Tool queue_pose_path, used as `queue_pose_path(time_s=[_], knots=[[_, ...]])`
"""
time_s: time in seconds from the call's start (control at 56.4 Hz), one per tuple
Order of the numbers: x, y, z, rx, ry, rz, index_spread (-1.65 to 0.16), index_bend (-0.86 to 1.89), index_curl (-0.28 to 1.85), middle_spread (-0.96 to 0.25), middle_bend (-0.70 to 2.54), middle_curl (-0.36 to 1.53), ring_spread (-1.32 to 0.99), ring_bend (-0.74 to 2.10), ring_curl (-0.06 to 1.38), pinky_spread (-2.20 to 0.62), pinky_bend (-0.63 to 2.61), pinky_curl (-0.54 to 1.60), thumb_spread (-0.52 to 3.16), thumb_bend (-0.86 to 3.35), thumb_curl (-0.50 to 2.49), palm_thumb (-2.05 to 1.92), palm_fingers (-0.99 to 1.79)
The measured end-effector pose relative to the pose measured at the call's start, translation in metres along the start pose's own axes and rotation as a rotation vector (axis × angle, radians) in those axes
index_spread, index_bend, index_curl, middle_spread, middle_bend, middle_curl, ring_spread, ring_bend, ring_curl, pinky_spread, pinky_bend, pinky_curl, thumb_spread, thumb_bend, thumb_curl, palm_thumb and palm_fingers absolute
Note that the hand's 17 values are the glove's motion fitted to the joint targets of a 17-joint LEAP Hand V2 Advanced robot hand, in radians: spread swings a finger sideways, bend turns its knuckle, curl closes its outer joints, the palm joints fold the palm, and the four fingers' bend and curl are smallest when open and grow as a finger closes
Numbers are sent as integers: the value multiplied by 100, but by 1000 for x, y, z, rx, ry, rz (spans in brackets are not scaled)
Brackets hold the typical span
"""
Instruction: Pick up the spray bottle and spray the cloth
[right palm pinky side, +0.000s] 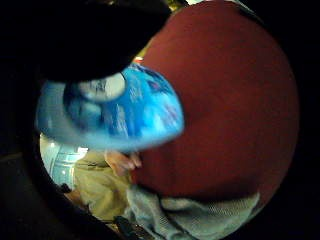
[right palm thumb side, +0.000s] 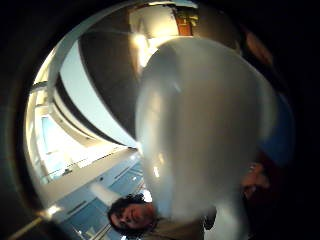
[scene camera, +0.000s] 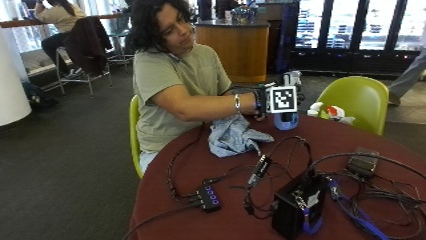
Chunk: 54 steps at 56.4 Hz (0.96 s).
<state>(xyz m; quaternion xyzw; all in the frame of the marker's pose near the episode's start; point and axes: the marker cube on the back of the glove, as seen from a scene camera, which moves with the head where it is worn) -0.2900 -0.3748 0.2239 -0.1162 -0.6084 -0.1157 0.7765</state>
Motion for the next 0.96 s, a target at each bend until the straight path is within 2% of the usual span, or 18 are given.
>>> queue_pose_path(time_s=[0.018,0.035,0.266,0.514,0.674,0.957], knots=[[-4,9,-5,-18,6,8,-29,20,60,-11,46,49,-11,48,43,-5,30,40,55,-5,80,93,61],[-7,16,-9,-16,18,16,-29,21,62,-10,43,49,-10,49,45,-2,31,42,60,-4,80,92,55],[1,120,-35,-83,427,111,-35,12,43,-3,25,40,-6,37,36,16,31,36,89,-4,66,76,46],[-14,203,-45,32,760,192,-39,15,35,-3,19,36,-5,32,34,22,29,35,101,-3,56,69,39],[-34,235,-49,129,974,199,-40,16,34,-2,19,36,-5,27,33,22,25,34,104,-3,51,67,38],[-48,251,-43,106,1008,180,-41,16,32,-2,19,34,-6,26,32,22,18,33,106,-3,46,65,40]])
